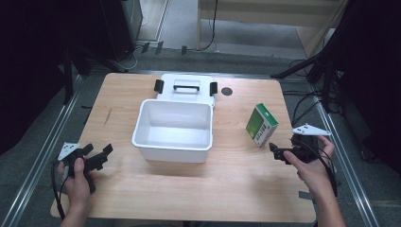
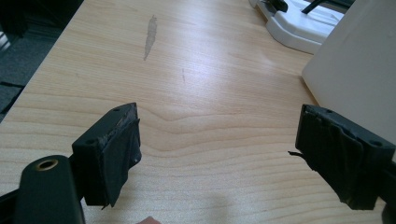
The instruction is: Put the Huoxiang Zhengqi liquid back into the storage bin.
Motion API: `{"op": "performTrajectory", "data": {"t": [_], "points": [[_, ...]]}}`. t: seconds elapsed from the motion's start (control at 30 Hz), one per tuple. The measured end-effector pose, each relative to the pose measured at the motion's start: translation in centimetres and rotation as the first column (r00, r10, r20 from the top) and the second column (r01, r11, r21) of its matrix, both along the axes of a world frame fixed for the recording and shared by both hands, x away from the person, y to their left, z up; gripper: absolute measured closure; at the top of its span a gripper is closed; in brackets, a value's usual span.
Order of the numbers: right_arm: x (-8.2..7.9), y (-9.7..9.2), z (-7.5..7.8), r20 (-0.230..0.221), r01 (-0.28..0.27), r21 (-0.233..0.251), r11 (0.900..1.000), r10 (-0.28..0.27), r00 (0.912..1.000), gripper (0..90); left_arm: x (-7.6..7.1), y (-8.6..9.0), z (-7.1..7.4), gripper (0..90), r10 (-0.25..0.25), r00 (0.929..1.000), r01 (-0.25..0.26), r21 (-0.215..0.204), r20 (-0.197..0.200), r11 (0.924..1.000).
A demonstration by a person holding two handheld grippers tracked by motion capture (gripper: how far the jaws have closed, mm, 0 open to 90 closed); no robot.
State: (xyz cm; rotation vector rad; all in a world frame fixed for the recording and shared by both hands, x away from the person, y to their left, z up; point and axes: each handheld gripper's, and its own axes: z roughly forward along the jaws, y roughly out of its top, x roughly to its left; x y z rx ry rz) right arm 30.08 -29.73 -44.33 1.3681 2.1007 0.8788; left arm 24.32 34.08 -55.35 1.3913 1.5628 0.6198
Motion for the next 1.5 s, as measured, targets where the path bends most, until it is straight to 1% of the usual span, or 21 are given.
{"op": "performTrajectory", "data": {"t": [0.03, 0.17, 0.23, 0.37, 0.5, 0.53, 0.57, 0.63, 0.7, 0.77, 0.8, 0.9, 0.93, 0.97, 1.03, 1.1, 1.2, 1.27, 1.4, 1.43, 1.5], "points": [[0.4, 0.2, 0.3, -0.013, -0.007, -0.018, 0.9998, 0.007, 0.9999, 3.9, 0.0, 0.0, 0.0, 15.0, 0.0, 1.0, 0.0, 0.001, -0.002, 1.0], [1.4, 0.6, 1.3, -0.057, -0.016, -0.049, 0.9987, 0.013, 0.9983, 4.0, 0.0, 0.0, 0.0, 15.1, 0.0, 1.0, 0.0, -0.001, -0.003, 1.0], [1.9, 0.8, 1.7, -0.083, -0.023, -0.056, 0.9982, 0.018, 0.9964, 4.0, 0.0, 0.0, 0.0, 15.0, 0.0, 1.0, 0.0, -0.001, -0.003, 1.0], [2.8, 1.5, 2.3, -0.132, -0.046, -0.094, 0.9945, 0.033, 0.9907, 4.1, 0.0, 0.0, 0.0, 15.0, 0.0, 1.0, 0.0, -0.001, -0.003, 1.0], [3.9, 2.2, 3.0, -0.205, -0.071, -0.127, 0.9894, 0.044, 0.9778, 4.3, 0.0, 0.0, 0.0, 15.1, -0.001, 1.0, 0.001, -0.002, -0.003, 1.0], [4.2, 2.5, 3.3, -0.223, -0.076, -0.143, 0.9868, 0.043, 0.9739, 4.8, 0.0, 0.0, 0.0, 15.1, -0.001, 1.0, 0.001, -0.002, -0.004, 1.0], [4.3, 2.6, 3.5, -0.232, -0.078, -0.152, 0.9854, 0.041, 0.9719, 5.2, 0.0, 0.0, 0.0, 15.1, -0.001, 1.0, 0.001, -0.003, -0.004, 1.0], [4.9, 2.9, 3.9, -0.267, -0.084, -0.168, 0.9823, 0.037, 0.9631, 7.3, 0.0, 0.0, 0.0, 15.0, -0.002, 1.0, 0.002, -0.002, -0.004, 1.0], [5.2, 3.1, 4.2, -0.287, -0.096, -0.184, 0.9783, 0.04, 0.9571, 11.3, 0.0, 0.0, 0.0, 15.0, -0.001, 1.0, 0.001, -0.003, -0.003, 1.0], [5.5, 3.4, 4.4, -0.307, -0.107, -0.197, 0.9744, 0.042, 0.9509, 12.1, 0.0, 0.0, 0.0, 15.0, -0.002, 1.0, 0.002, -0.003, -0.004, 1.0], [5.8, 3.5, 4.7, -0.32, -0.111, -0.197, 0.9742, 0.043, 0.9464, 12.1, 0.0, 0.0, 0.0, 15.1, -0.002, 1.0, 0.002, -0.003, -0.004, 1.0], [6.5, 3.6, 5.4, -0.343, -0.112, -0.198, 0.9737, 0.038, 0.9385, 12.1, 0.0, 0.0, 0.0, 15.0, -0.002, 1.0, 0.002, -0.003, -0.004, 1.0], [6.7, 3.6, 5.7, -0.353, -0.108, -0.199, 0.9741, 0.032, 0.935, 12.1, 0.0, 0.0, 0.0, 15.0, -0.003, 1.0, 0.003, -0.004, -0.003, 1.0], [7.0, 3.7, 6.0, -0.368, -0.11, -0.198, 0.9741, 0.03, 0.9293, 12.1, 0.0, 0.0, 0.0, 15.0, -0.004, 1.0, 0.004, -0.004, -0.004, 1.0], [7.5, 4.0, 6.6, -0.38, -0.117, -0.209, 0.9708, 0.029, 0.9245, 12.0, 0.1, 0.0, 0.0, 15.0, -0.005, 1.0, 0.005, -0.004, -0.004, 1.0], [8.1, 4.4, 7.2, -0.393, -0.115, -0.215, 0.9698, 0.022, 0.9194, 12.4, 0.1, 0.0, 0.0, 15.1, -0.004, 1.0, 0.004, -0.004, -0.004, 1.0], [8.8, 5.2, 7.7, -0.407, -0.132, -0.24, 0.9617, 0.023, 0.9132, 13.0, 0.1, 0.0, 0.0, 15.1, -0.005, 1.0, 0.005, -0.003, -0.005, 1.0], [9.3, 5.9, 7.8, -0.416, -0.136, -0.262, 0.9554, 0.015, 0.909, 15.7, 0.1, 0.0, 0.0, 15.0, -0.005, 1.0, 0.005, -0.004, -0.005, 1.0], [10.4, 6.9, 7.6, -0.433, -0.136, -0.29, 0.9474, -0.003, 0.9013, 23.2, 0.1, 0.0, 0.0, 15.0, -0.007, 1.0, 0.007, -0.005, -0.005, 1.0], [10.6, 7.1, 7.5, -0.438, -0.135, -0.299, 0.9448, -0.01, 0.8991, 26.7, 0.1, 0.0, 0.0, 15.0, -0.007, 1.0, 0.007, -0.005, -0.006, 1.0], [11.2, 7.4, 7.3, -0.441, -0.121, -0.316, 0.9409, -0.033, 0.8968, 29.9, 0.1, 0.1, 0.0, 15.1, -0.008, 1.0, 0.008, -0.006, -0.005, 1.0]]}}
